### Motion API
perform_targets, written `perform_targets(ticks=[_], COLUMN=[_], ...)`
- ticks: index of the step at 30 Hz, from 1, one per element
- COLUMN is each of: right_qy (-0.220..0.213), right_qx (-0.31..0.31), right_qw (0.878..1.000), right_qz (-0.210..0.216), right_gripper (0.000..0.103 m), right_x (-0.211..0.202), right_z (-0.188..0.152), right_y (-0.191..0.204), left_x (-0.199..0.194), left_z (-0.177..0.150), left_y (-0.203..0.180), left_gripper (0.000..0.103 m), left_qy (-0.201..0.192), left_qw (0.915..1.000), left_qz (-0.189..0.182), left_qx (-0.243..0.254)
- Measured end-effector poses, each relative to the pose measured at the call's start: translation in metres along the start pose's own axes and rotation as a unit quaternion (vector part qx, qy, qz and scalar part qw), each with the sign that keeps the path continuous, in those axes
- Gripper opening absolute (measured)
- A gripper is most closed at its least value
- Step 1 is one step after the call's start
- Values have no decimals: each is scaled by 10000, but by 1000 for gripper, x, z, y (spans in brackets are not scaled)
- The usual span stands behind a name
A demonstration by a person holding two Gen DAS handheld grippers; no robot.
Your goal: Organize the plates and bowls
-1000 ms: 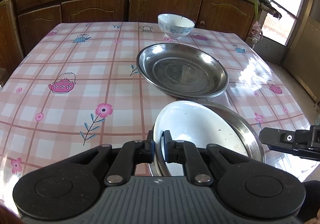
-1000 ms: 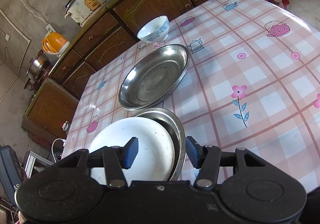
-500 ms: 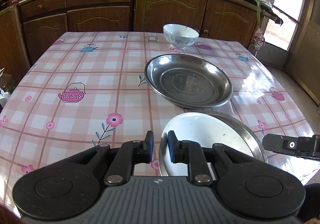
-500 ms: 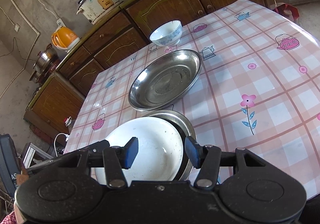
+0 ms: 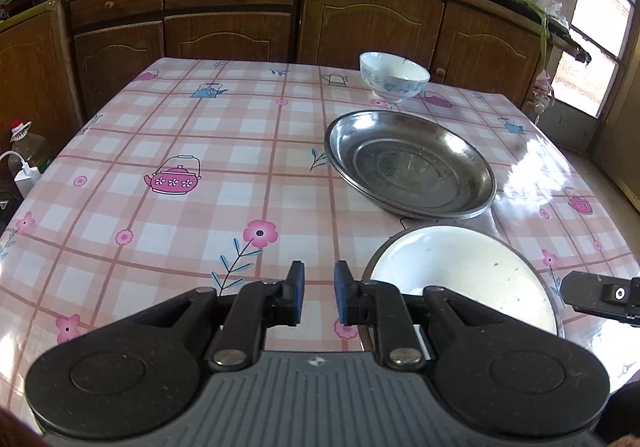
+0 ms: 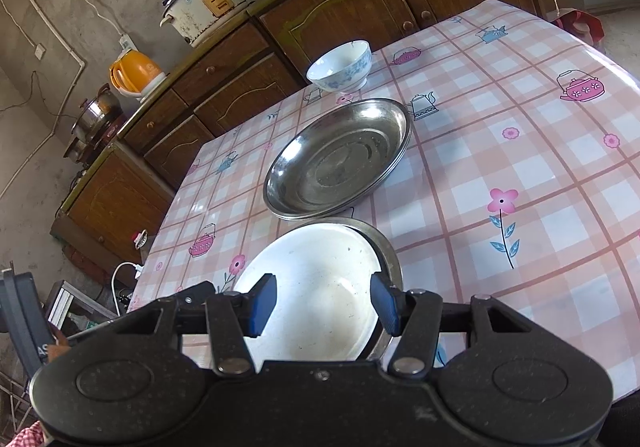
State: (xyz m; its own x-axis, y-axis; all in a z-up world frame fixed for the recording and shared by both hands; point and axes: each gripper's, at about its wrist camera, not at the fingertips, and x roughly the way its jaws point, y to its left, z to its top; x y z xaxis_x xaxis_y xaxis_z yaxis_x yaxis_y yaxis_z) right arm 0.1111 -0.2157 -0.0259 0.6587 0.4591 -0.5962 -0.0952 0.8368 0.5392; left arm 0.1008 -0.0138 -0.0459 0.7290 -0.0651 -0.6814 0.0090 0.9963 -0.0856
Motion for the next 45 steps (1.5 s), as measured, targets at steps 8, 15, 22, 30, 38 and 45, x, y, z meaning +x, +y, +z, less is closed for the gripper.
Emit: perform_targets(ticks=[8,15,22,30,38,45], right_qy=[-23,-79,-231,-421,-685,-824], right_qx=[-53,-523,-968,-1198,-1391,-1577], right_qw=[10000,9984,9944,9913,9875,9837], right_qz=[-27,-187,-342,-339,-269,-258], right_gripper=[64,65,70,71,73,76], right_x=[-1,-3,-11,-27,-57,-84], right_z=[0,1,4,8,10,4], right_y=[1,17,34,49,67,83], left_x=[-5,-15,-27,-47,-81,-105], left_z=[0,11,21,30,39,36], left_y=[-8,-14,-20,-20,-28,-38], left_gripper=[24,52,73,78,83,87], left_qy=[2,55,117,-37,-368,-553], left_qw=[9997,9995,9993,9996,9989,9976], left_qz=[-187,-221,-207,-80,4,-34], left_qx=[162,209,289,273,300,410])
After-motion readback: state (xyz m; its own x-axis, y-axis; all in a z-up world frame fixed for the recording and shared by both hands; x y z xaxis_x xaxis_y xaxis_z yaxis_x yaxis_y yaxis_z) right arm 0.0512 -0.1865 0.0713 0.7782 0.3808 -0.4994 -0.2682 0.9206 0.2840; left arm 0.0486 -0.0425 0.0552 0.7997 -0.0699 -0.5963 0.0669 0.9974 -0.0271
